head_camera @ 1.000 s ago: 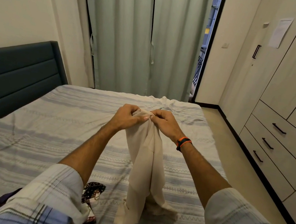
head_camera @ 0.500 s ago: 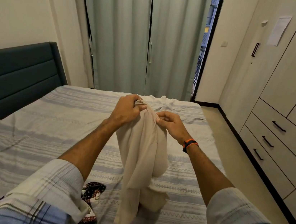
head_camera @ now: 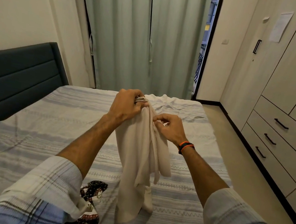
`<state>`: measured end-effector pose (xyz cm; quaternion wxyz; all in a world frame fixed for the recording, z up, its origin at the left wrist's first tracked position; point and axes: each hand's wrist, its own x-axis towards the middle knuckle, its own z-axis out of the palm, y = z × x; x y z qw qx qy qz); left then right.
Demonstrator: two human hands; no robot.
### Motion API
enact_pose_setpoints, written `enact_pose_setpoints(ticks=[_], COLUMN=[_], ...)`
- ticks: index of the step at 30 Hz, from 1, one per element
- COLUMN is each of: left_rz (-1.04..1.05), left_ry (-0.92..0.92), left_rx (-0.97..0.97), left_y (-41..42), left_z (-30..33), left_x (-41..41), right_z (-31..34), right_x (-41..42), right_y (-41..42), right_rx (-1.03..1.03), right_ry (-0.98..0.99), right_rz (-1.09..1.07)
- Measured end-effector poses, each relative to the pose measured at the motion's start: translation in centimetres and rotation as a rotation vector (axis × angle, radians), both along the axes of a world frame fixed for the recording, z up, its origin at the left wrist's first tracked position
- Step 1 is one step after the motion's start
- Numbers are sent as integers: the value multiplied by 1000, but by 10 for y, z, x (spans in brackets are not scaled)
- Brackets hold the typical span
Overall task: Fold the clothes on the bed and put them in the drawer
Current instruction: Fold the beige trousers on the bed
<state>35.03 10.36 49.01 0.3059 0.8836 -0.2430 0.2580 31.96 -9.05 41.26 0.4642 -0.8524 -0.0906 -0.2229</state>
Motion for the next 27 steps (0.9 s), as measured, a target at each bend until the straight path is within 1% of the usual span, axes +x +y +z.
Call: enact_pose_setpoints(ticks=[3, 7, 9, 14, 21, 27], left_rz=[11, 1, -3, -21, -37, -35], left_ry=[-24, -30, -25, -41, -10, -15], left_rx=[3, -5, -11, -14, -45, -57], left_y=[-1, -5, -7, -6, -1, -1], left_z=[2, 3, 4, 9, 7, 7], left_x=[-1, -4, -5, -9, -9, -11], right_z=[-3, -6, -6, -6, -9, -15], right_x=[-4, -8, -8, -10, -7, -3], right_y=[4, 10, 12, 14, 15, 22], right_rx=[7, -196, -243, -187, -85, -173], right_ry=[89, 168, 164, 209, 189, 170], right_rz=[0, -35, -26, 28, -2, -31])
